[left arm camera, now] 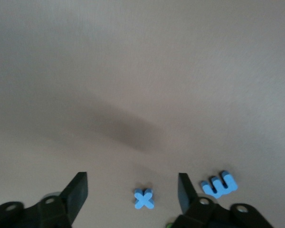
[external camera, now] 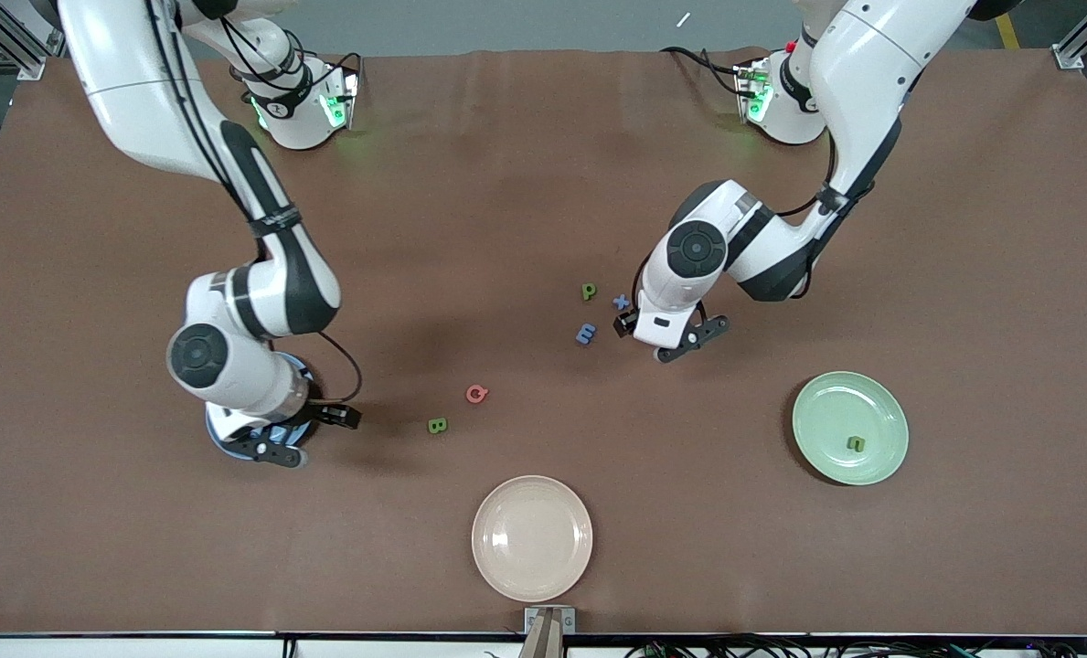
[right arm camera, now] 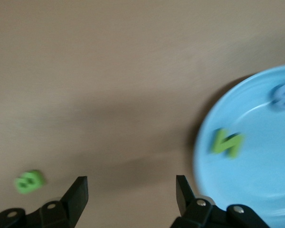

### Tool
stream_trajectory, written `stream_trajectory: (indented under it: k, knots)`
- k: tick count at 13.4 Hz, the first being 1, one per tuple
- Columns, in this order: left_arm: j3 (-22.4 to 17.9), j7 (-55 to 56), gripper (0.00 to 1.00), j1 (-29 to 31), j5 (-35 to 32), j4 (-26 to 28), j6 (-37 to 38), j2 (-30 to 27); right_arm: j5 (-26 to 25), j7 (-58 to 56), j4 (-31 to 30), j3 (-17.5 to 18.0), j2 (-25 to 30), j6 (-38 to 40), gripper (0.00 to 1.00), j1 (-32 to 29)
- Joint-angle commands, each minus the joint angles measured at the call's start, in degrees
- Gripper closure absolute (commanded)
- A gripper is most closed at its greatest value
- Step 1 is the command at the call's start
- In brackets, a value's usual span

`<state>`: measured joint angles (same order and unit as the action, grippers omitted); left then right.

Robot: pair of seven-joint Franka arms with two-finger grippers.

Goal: Sort uppercase to blue plate, lowercase to green plate
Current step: 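Grasp the blue x with the left gripper while the right gripper grasps green B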

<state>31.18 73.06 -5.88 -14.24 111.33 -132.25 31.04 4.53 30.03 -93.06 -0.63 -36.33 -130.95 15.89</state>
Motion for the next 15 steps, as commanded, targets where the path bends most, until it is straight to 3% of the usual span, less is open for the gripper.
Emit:
stream_trajectory:
  k: [1, 4, 12, 15]
  knots:
    - [-0.34, 5.93, 0.26, -1.84, -3.32, 1.70, -2.48, 0.51, -0.23, 10.10, 5.07, -0.16, -4.44, -0.10, 0.17, 3.17]
    - [-0.34, 14.20, 0.31, -3.08, -9.82, 1.70, -4.06, 2.79, -0.40, 18.99, 10.69, -0.16, -9.10, -0.19, 0.17, 6.26]
    - [-0.25, 17.64, 0.43, -3.43, -10.28, 5.03, -7.30, 3.15, -0.40, 40.87, 16.23, -0.07, -15.43, -2.90, 0.15, 8.81]
    - [-0.25, 20.10, 0.45, -4.57, -10.28, 5.66, -9.07, 3.24, -0.31, 43.79, 16.77, -0.07, -15.97, -2.91, 0.15, 9.60]
